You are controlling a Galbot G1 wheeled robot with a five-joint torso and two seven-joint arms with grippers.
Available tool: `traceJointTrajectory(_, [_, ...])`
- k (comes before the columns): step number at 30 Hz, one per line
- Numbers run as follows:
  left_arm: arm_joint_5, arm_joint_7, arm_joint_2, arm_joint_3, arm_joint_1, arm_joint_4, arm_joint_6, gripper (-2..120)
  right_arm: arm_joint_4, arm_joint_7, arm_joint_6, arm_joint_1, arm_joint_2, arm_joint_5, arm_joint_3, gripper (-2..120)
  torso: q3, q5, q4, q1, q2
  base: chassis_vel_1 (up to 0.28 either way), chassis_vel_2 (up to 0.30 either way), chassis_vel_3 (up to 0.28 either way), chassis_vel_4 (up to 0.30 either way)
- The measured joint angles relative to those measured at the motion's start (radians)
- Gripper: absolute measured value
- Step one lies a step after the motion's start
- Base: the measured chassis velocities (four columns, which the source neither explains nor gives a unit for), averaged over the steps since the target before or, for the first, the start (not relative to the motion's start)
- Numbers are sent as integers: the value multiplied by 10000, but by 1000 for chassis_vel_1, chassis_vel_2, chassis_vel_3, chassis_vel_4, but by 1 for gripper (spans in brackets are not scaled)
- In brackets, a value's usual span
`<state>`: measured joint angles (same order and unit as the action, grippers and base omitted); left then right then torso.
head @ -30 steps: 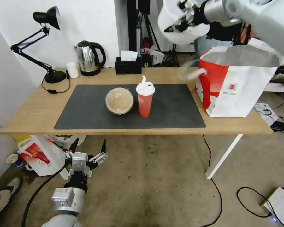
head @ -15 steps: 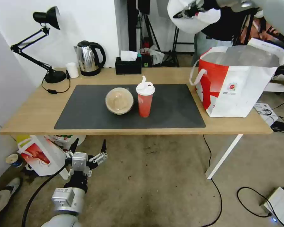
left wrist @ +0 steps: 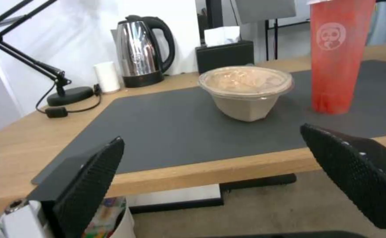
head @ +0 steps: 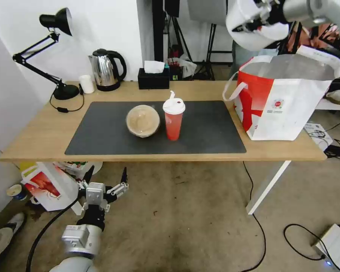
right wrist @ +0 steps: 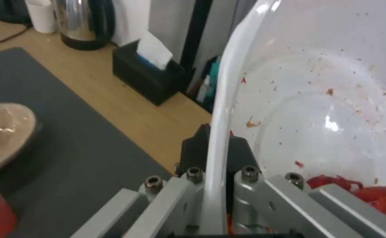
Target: Pick up the trash from the table and place it into the takeout bag.
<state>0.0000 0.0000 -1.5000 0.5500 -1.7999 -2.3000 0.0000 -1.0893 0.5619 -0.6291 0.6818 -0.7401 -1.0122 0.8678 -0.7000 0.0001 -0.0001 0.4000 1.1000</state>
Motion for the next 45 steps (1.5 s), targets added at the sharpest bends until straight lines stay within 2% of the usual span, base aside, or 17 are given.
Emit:
traceJointTrajectory(18, [0, 0, 0, 0, 0, 0, 0, 100, 315, -18, 220, -3276, 817, 493, -3063, 0, 1, 0, 1, 0, 0, 0, 0, 0, 0])
traceJointTrajectory(35, [0, 0, 0, 0, 0, 0, 0, 100, 690, 42, 401, -4667, 946, 761, -4412, 0, 0, 0, 1, 0, 0, 0, 0, 0, 0])
traceJointTrajectory(45, [-1, 0, 0, 0, 0, 0, 0, 100, 486, 41, 487, -4934, 973, 797, -4621, 3, 0, 0, 0, 0, -1, 0, 0, 0, 0])
